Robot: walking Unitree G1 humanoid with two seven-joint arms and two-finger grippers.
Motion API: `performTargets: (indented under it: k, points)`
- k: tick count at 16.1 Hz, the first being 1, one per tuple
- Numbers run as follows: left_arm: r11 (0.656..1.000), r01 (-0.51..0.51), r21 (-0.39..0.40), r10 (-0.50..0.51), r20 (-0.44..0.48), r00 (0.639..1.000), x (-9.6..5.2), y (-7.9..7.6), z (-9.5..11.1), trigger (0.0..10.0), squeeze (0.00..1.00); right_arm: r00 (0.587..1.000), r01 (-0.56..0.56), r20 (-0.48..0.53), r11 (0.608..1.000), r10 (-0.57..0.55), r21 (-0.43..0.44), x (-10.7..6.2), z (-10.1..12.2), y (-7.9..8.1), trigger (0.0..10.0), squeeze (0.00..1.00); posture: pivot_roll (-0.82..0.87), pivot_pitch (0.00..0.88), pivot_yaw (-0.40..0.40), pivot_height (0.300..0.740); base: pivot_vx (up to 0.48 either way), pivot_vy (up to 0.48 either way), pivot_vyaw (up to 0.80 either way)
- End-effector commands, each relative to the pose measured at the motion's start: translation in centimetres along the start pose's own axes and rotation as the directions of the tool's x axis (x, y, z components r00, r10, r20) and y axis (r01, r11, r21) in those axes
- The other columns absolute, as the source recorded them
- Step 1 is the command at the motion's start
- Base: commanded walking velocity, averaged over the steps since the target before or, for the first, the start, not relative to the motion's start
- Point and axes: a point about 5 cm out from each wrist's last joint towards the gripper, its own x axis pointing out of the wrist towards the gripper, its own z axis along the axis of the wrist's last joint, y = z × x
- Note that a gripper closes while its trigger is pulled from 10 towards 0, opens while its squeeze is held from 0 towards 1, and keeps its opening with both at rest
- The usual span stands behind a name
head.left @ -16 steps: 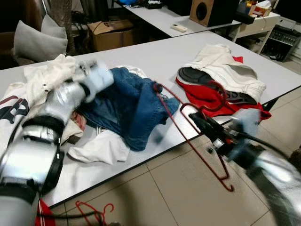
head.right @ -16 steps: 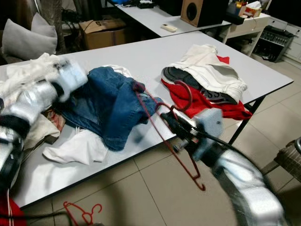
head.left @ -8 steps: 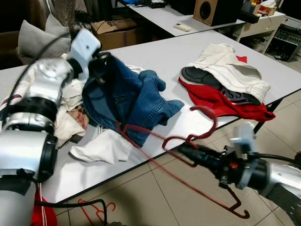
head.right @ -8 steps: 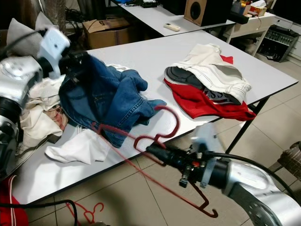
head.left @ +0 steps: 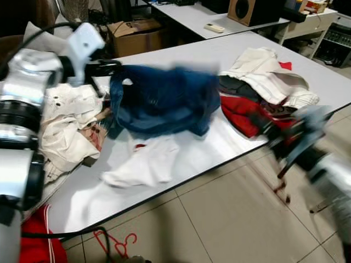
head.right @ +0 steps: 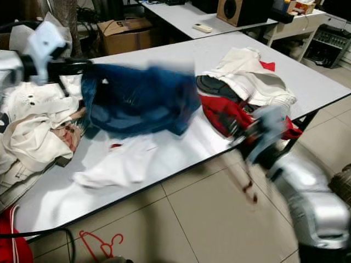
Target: Hang hanger
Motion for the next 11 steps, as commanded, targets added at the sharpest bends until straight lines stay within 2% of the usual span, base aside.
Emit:
performTargets:
  k: [1, 3, 5, 6, 7, 8, 10, 11]
  points:
    - [1.000, 0.010, 0.013, -0.011, 0.015, 1.000, -0.7, 0.6, 1.2, 0.0, 0.00, 0.998, 0.002, 0.058, 1.000, -0.002, -0.003, -0.2, 1.0, -0.2, 10.0, 0.00, -0.14, 0.000, 0.043, 0.740, 0.000, 0.000, 0.00]
    - [0.998, 0.052, -0.029, -0.051, 0.030, 0.998, -1.9, 1.1, 1.9, 0.0, 0.00, 0.998, 0.002, 0.063, 1.000, -0.002, -0.004, -0.4, 1.2, -0.6, 10.0, 0.00, -0.14, 0.000, 0.046, 0.740, 0.000, 0.000, 0.00]
    - [0.987, 0.140, -0.082, -0.130, 0.116, 0.985, -3.3, 1.4, 3.8, 0.0, 0.00, 0.999, -0.036, 0.022, 0.999, 0.036, 0.009, -0.9, 0.5, -0.2, 10.0, 0.00, -0.14, 0.000, 0.051, 0.740, 0.000, 0.000, 0.00]
    - [0.968, 0.216, -0.130, -0.190, 0.183, 0.964, -3.8, 1.0, 5.0, 0.0, 0.00, 0.999, -0.051, -0.013, 0.998, 0.052, 0.039, -1.2, -0.6, 0.3, 10.0, 0.00, -0.14, 0.000, 0.058, 0.740, 0.000, 0.000, 0.00]
    - [0.948, 0.277, -0.157, -0.250, 0.171, 0.953, -3.6, 0.0, 4.8, 0.0, 0.00, 0.998, -0.044, -0.032, 0.997, 0.046, 0.059, -1.5, -1.4, 0.7, 10.0, 0.00, -0.14, 0.000, 0.069, 0.740, 0.000, 0.000, 0.00]
    - [0.944, 0.287, -0.163, -0.275, 0.092, 0.957, -2.9, -1.1, 3.2, 0.0, 0.00, 0.999, -0.038, -0.036, 0.997, 0.041, 0.073, -1.6, -1.9, 1.1, 10.0, 0.00, -0.14, 0.000, 0.069, 0.740, 0.000, 0.000, 0.00]
    - [0.967, 0.194, -0.162, -0.203, -0.036, 0.979, -1.2, -2.5, 0.0, 0.0, 0.00, 0.999, -0.027, -0.031, 0.995, 0.030, 0.095, -1.9, -2.1, 1.5, 10.0, 0.00, -0.15, 0.000, 0.073, 0.740, 0.000, 0.000, 0.00]
    - [0.985, 0.106, -0.137, -0.120, -0.096, 0.988, -0.4, -2.9, -1.4, 9.8, 0.00, 0.999, -0.027, -0.029, 0.994, 0.030, 0.101, -2.1, -2.2, 1.7, 10.0, 0.00, -0.15, 0.000, 0.074, 0.740, 0.000, 0.000, 0.00]
